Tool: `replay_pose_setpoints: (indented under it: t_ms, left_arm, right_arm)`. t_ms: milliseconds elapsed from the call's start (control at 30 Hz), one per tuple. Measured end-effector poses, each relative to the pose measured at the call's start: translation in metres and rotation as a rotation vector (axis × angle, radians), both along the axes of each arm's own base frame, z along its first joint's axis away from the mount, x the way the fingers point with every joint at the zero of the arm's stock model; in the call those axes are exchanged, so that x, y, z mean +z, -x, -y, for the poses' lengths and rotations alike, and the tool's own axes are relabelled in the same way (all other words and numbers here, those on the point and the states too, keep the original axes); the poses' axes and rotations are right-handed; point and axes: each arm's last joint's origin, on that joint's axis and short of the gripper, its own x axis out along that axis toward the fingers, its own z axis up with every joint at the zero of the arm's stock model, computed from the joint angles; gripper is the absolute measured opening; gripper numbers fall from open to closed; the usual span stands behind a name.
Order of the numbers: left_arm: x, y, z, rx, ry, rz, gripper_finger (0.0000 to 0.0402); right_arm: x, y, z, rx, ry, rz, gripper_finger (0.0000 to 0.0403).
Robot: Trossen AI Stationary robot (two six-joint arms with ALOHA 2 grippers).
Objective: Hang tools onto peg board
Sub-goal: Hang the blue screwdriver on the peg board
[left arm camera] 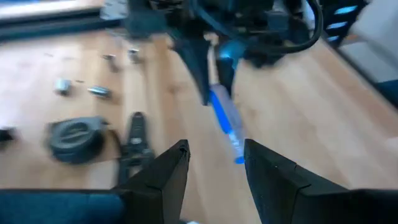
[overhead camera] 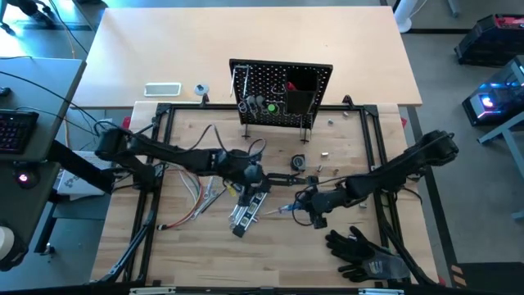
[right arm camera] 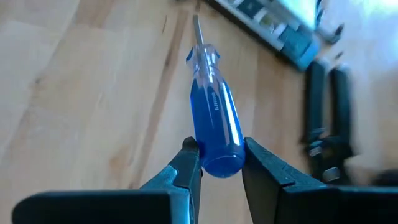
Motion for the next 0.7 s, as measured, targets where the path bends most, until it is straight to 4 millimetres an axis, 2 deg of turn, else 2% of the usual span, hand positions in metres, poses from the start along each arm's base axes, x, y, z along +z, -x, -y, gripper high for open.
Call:
replay_pose_setpoints:
  t_ms: [200, 333, 533, 700]
  left_arm:
    - [-0.005, -0.018, -0.01, -0.028, 0.134, -0.016, 0.0151]
    - [-0.002, -0.023, -0.017, -0.055, 0.218, 0.012, 0.0169]
    - [0.004, -0.025, -0.028, -0.038, 0.31, 0.045, 0.0199]
    - [0.004, -0.024, -0.029, -0.063, 0.345, 0.036, 0.0204]
  right_arm:
    - [0.048, -0.019, -0.005, 0.053, 0.158, 0.006, 0.0077]
    - [0.072, -0.026, -0.005, 0.073, 0.219, 0.014, 0.0077]
    - [0.09, -0.032, -0.003, 0.109, 0.291, 0.036, 0.0077]
    - [0.096, -0.037, 0.003, 0.113, 0.313, 0.055, 0.0077]
